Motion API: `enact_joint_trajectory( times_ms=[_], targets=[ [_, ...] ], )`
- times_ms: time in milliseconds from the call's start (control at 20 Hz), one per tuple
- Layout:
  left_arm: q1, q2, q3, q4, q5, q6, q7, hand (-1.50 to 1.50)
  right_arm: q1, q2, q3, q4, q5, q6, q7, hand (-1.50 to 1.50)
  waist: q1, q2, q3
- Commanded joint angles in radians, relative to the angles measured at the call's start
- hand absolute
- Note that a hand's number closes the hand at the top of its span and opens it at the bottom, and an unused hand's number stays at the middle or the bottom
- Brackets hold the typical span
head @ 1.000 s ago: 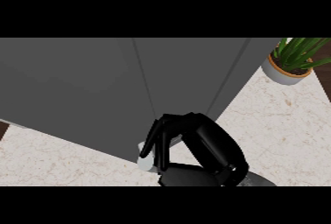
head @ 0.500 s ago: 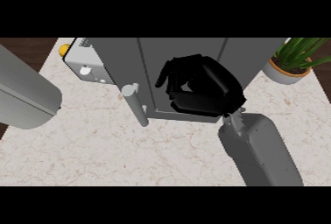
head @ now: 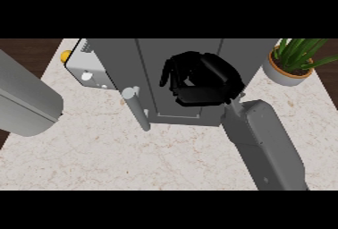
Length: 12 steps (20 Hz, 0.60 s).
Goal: Pick up the bottled water, place it into the cabinet and close the cabinet
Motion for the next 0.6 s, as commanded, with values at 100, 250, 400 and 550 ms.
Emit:
enact_joint_trajectory(
  times_ms=[100, 250, 400, 550],
  targets=[
    [0.03, -0.016, 0.022, 0.0, 0.028, -0.049, 0.032, -1.5, -0.139, 0.045, -0.04, 0.179, 0.036, -0.062, -0.016, 1.5, 0.028, 0.029, -0.013],
    [-0.003, 0.002, 0.041, 0.053, 0.033, -0.086, 0.028, -1.5, -0.157, 0.045, -0.063, 0.225, -0.004, -0.015, -0.041, 1.5, 0.042, 0.035, -0.013],
    [-0.025, 0.0, 0.019, 0.022, 0.023, -0.045, 0.06, -1.5, -0.188, 0.045, -0.032, 0.207, -0.044, -0.045, -0.006, 1.5, 0.035, 0.034, -0.013],
    [0.005, -0.008, 0.025, -0.04, 0.05, -0.012, 0.084, -1.5, -0.179, 0.045, -0.018, 0.211, -0.04, -0.021, -0.003, 1.5, 0.038, 0.036, -0.012]
  ],
)
